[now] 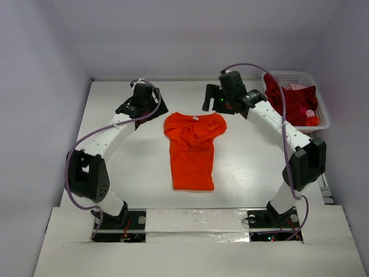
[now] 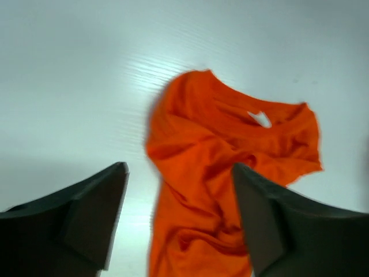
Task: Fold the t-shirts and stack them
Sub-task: Grab one side of the 2/3 rectangular tshirt with both arms
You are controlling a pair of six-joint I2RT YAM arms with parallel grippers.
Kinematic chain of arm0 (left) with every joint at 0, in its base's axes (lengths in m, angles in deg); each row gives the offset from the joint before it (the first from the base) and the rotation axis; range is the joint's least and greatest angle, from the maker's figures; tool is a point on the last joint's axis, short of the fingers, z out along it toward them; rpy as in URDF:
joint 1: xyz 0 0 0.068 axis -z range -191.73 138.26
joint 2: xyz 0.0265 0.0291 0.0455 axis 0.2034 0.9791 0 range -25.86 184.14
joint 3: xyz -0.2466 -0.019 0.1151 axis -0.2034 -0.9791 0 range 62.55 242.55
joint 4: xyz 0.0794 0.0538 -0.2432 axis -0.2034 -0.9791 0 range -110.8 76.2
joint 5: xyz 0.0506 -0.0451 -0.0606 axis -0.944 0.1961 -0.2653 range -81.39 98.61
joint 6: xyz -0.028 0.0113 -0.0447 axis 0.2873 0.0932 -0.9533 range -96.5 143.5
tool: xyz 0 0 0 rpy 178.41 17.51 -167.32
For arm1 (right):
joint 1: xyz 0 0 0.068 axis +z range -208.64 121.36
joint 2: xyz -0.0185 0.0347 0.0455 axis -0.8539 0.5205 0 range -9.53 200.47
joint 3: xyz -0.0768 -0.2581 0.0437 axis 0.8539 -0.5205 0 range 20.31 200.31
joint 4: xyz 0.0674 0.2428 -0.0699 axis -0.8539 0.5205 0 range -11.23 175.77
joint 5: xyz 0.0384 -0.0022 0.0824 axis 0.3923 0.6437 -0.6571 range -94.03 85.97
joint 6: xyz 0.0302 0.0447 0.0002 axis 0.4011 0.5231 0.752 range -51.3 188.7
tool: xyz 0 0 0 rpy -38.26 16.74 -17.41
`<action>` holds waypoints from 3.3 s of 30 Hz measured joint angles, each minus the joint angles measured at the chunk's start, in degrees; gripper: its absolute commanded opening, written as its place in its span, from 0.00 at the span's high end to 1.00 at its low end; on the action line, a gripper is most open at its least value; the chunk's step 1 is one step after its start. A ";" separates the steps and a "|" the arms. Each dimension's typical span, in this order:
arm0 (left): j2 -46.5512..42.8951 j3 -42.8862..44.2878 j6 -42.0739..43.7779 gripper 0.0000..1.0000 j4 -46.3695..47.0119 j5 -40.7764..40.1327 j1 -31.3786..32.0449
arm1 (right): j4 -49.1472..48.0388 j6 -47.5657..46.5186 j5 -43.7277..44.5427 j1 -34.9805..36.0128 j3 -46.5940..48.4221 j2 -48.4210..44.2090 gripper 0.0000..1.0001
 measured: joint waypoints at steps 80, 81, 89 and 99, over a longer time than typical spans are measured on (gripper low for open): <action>33.35 11.80 3.82 0.21 13.16 35.45 -10.99 | -7.37 8.11 -14.32 -19.10 -5.07 21.14 0.13; 33.35 11.80 3.85 0.20 13.14 35.45 -10.99 | -7.52 8.04 -14.51 -19.10 -5.16 21.46 0.13; 33.35 11.80 3.89 0.21 13.09 35.58 -10.99 | -8.09 7.82 -16.35 -19.12 -4.52 22.16 0.14; 33.35 11.80 3.69 0.42 13.03 35.80 -10.99 | -8.15 5.70 -18.47 -19.12 -2.25 24.06 0.38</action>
